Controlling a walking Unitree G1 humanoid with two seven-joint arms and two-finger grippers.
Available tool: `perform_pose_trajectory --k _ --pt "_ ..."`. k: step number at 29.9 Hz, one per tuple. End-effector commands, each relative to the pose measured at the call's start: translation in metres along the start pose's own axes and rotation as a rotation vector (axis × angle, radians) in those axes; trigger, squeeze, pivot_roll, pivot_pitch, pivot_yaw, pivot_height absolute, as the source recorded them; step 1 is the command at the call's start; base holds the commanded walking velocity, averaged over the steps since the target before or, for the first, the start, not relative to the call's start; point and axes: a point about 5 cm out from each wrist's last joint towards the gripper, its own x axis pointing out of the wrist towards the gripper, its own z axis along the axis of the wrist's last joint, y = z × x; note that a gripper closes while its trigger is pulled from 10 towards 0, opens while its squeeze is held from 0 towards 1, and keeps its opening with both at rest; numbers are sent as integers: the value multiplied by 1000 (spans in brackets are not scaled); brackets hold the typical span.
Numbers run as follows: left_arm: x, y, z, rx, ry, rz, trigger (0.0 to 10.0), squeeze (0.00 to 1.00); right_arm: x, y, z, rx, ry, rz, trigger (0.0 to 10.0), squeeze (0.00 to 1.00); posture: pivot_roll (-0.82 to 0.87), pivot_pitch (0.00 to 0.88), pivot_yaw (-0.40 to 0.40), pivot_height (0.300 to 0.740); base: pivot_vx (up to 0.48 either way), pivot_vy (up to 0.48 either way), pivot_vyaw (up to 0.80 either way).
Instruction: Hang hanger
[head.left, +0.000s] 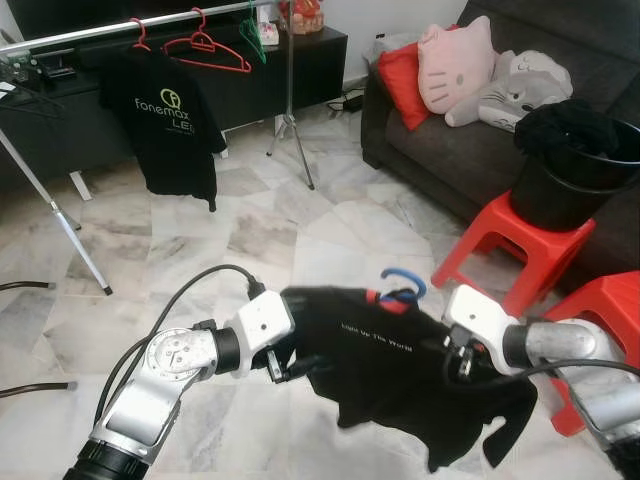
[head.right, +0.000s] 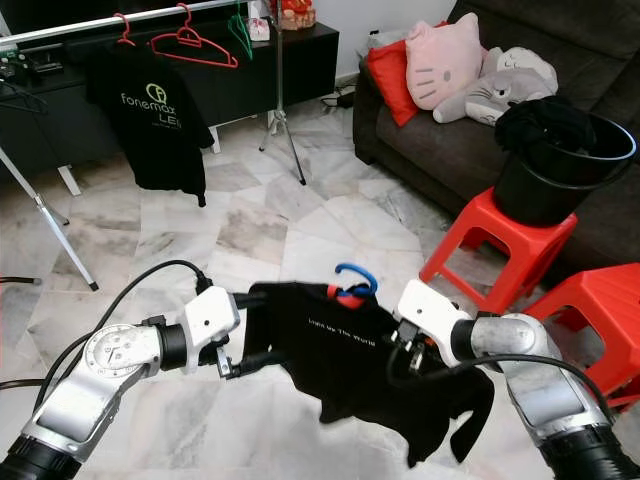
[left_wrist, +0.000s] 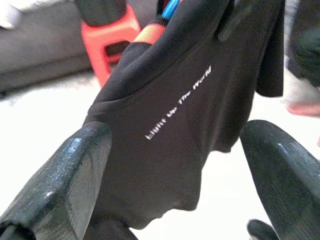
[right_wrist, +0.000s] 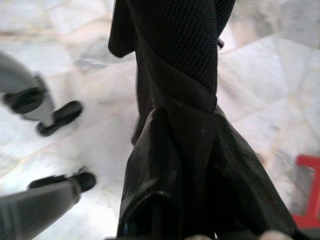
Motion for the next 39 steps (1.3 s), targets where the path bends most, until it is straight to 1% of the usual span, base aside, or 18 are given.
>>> perform_pose_trajectory --k 1,2,3,5,6,9,13,15,17,20,21,22,23,26,39 --pt "2 -1 9 18 -15 -43 10000 0 -3 2 10 -46 -40 33 10000 0 -14 0 -72 740 0 0 0" --pt "2 1 10 26 3 -62 10000 0 -4 3 14 -55 -54 59 10000 0 -14 0 -73 740 0 0 0" --pt "2 1 10 26 3 -62 10000 0 -4 3 14 -55 -54 59 10000 0 -14 0 -73 740 0 0 0" --pt "3 6 12 45 8 -52 10000 0 -4 5 20 -68 -87 99 10000 0 -14 0 -74 740 0 0 0" --pt "5 10 15 47 1 -37 10000 0 -4 10 24 -84 -106 153 10000 0 -16 0 -74 740 0 0 0" --pt "7 14 17 40 -1 -23 10000 0 -3 14 26 -94 -118 193 10000 0 -14 0 -73 740 0 0 0" --pt "7 14 16 28 8 -36 10000 0 -3 16 32 -99 -151 218 10000 0 -17 0 -69 740 0 0 0" --pt "9 12 16 10 14 -74 10000 0 -3 19 40 -105 -193 251 10000 0 -21 0 -66 740 0 0 0" --pt "11 10 16 14 20 -108 10000 0 -2 18 40 -110 -186 247 10000 0 -20 0 -64 740 0 0 0" --pt "12 10 16 16 23 -125 10000 0 -1 17 40 -110 -185 244 10000 0 -22 0 -58 740 0 0 0" --pt "12 10 17 14 22 -139 1333 0 -1 17 41 -112 -192 247 10000 0 -24 0 -56 740 0 0 0" --pt "12 10 17 14 22 -139 1333 0 -1 17 41 -112 -192 247 10000 0 -24 0 -56 740 0 0 0" --pt "12 10 17 16 23 -147 0 0 -1 18 42 -111 -197 248 10000 0 -24 0 -56 740 0 0 0" --pt "13 8 17 12 24 -174 0 0 0 18 43 -112 -206 245 10000 0 -27 0 -53 740 0 0 0" --pt "12 7 20 1 16 -206 0 0 4 18 49 -120 -227 249 10000 0 -27 0 -47 740 0 0 0"
